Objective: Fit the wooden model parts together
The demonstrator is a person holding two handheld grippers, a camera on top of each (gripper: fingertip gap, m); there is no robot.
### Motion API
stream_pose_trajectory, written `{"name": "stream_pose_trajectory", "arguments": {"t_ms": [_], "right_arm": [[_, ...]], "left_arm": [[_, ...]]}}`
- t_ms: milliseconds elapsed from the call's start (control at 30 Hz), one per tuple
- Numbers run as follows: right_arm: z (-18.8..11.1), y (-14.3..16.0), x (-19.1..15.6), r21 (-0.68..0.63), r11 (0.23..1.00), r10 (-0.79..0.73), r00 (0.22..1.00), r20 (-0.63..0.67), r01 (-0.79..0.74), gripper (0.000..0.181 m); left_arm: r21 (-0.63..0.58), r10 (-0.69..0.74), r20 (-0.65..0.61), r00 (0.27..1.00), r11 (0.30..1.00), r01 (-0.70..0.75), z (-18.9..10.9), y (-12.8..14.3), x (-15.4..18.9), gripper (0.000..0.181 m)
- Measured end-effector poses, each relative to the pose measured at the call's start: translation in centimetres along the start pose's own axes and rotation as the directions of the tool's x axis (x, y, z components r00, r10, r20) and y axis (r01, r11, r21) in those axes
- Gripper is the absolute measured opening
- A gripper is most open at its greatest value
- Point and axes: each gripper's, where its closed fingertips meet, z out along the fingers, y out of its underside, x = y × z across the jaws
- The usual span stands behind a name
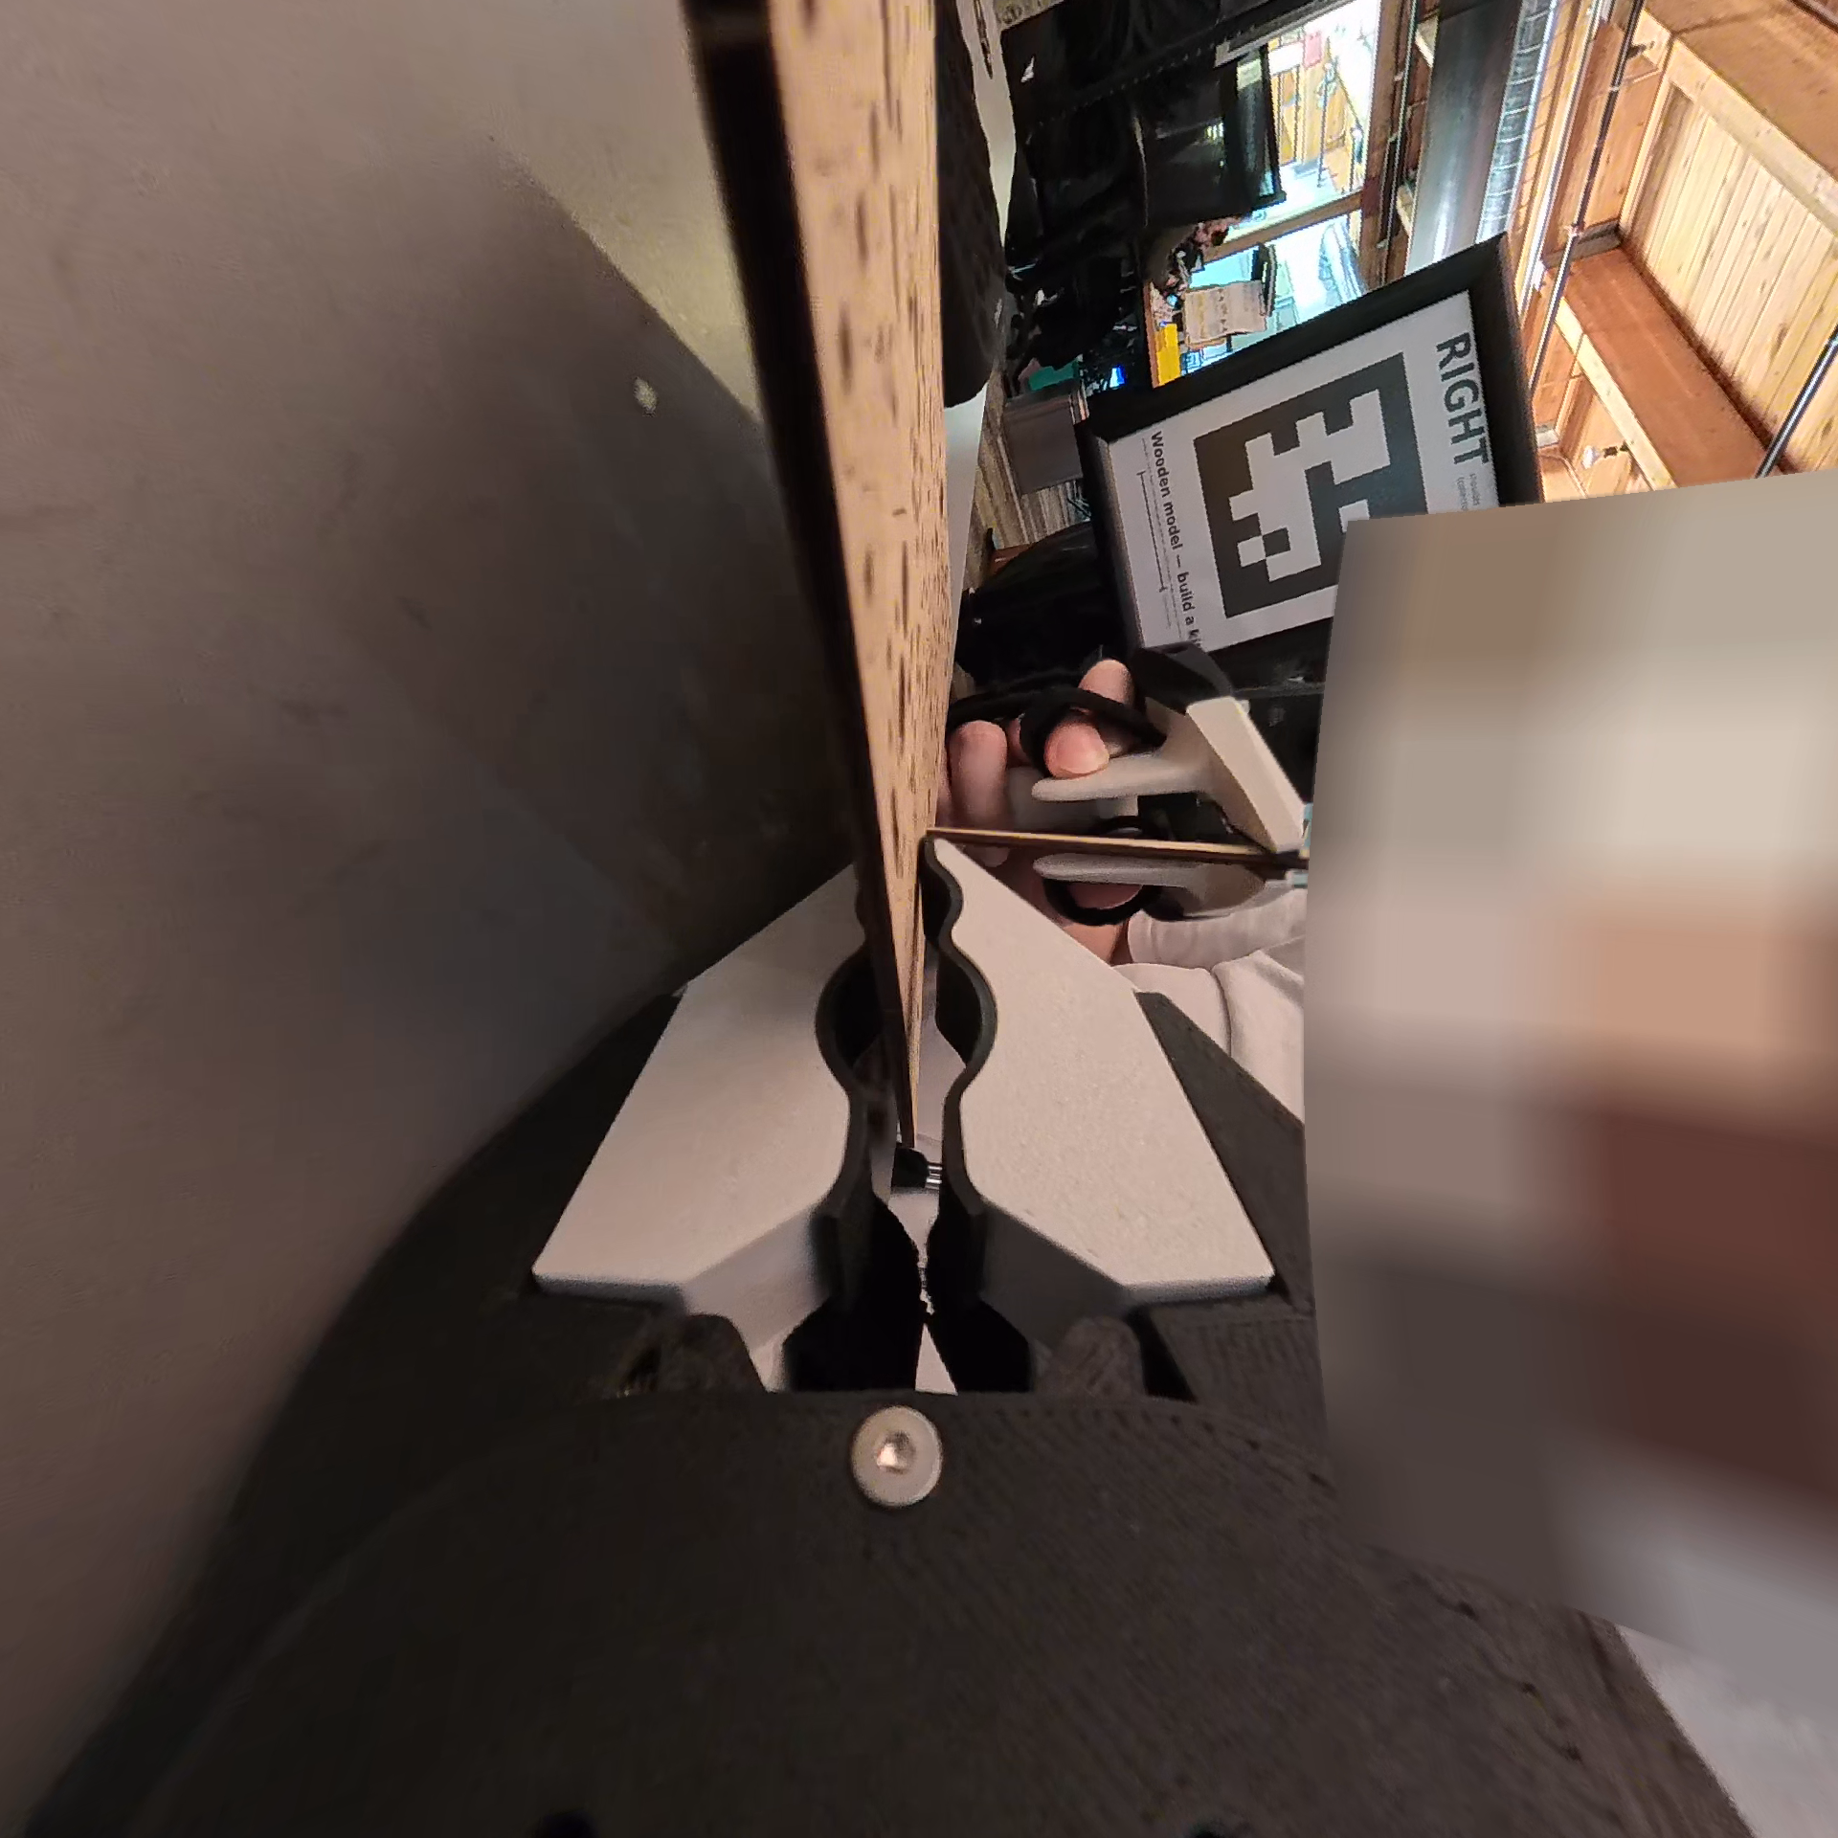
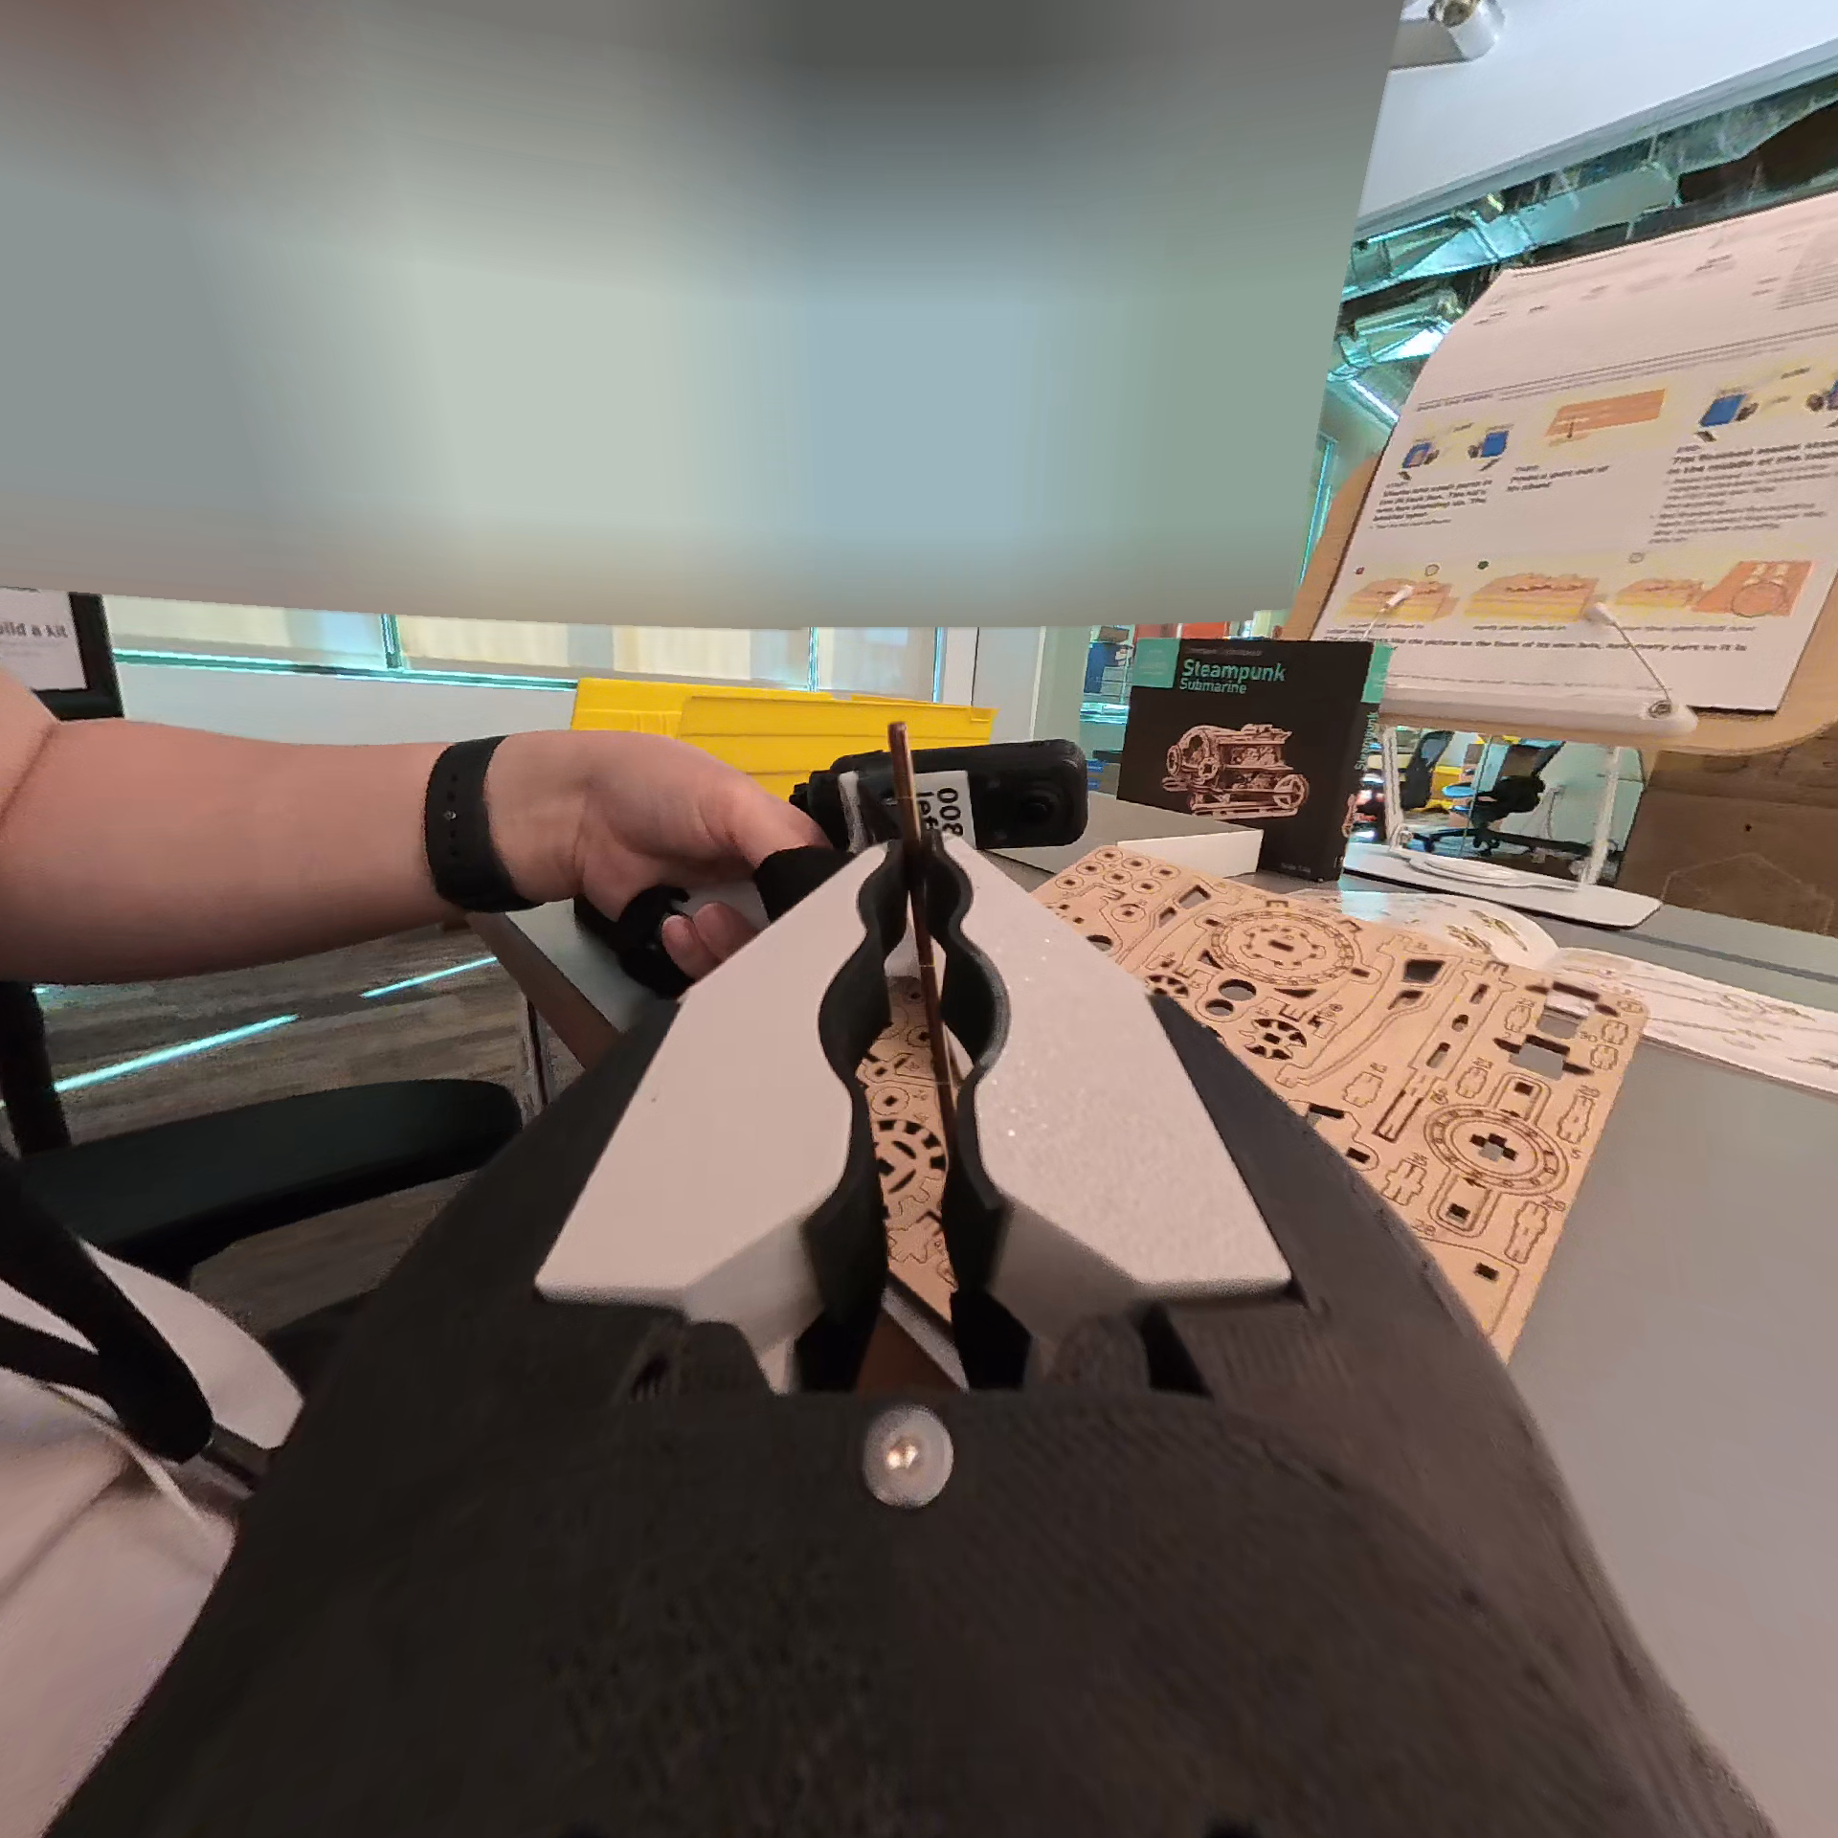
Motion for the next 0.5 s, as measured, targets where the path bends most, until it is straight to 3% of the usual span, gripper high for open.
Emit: {"name": "stream_pose_trajectory", "arguments": {"t_ms": [500], "right_arm": [[-0.54, -0.09, 0.56, 0.031, 0.998, 0.058, 0.998, 0.012, -0.058, 0.003]], "left_arm": [[0.016, 0.024, -0.003, 1.0, 1.0, -0.024, 0.03, 0.2, 0.1, 0.001]]}}
